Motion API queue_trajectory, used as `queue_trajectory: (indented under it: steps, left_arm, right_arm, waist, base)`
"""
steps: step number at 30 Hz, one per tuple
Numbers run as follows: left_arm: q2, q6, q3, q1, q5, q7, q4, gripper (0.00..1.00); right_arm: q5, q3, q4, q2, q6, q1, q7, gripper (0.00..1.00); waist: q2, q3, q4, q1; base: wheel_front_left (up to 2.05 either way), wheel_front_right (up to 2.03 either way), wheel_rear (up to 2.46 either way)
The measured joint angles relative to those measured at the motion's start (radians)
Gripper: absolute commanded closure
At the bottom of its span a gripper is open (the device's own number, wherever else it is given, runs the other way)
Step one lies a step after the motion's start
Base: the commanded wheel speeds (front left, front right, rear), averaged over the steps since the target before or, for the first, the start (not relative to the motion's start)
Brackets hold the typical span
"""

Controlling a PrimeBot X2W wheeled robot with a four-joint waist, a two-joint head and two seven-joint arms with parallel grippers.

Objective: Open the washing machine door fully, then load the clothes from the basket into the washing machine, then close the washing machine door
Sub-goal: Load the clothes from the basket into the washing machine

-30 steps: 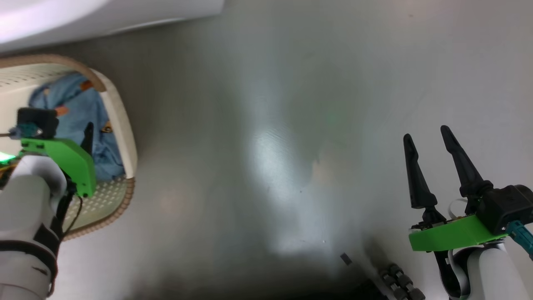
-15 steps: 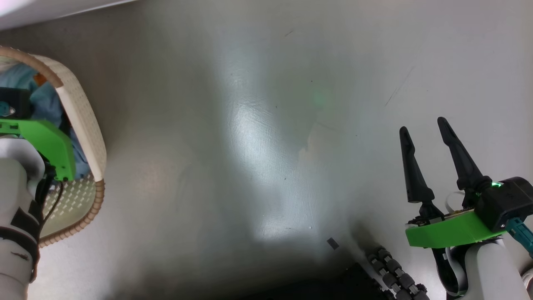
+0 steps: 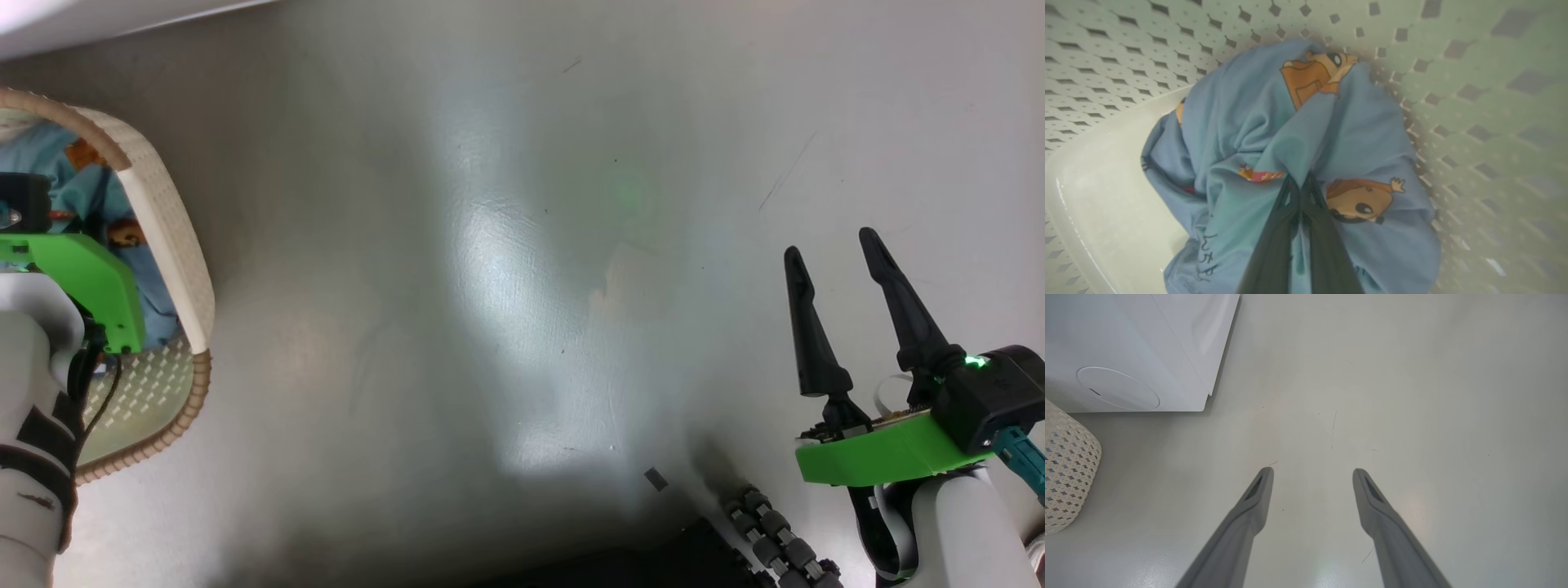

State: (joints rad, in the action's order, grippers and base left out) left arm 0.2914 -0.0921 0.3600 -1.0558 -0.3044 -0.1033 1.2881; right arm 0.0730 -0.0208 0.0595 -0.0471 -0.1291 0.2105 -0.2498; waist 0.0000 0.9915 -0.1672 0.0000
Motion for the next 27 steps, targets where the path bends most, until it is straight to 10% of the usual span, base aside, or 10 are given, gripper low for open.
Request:
queue_trajectory:
  steps: [27]
  left_arm:
    - [-0.074, -0.027, -0.022, 0.193, -0.107, -0.121, 0.004, 1.0]
  right_arm:
    - [-0.029, 0.007, -0.1, 0.0, 0.0, 0.036, 0.0, 0.0]
  waist:
    - [0.0, -0.264, 0.054, 0.0]
  base:
    - [0.0, 0.0, 0.0]
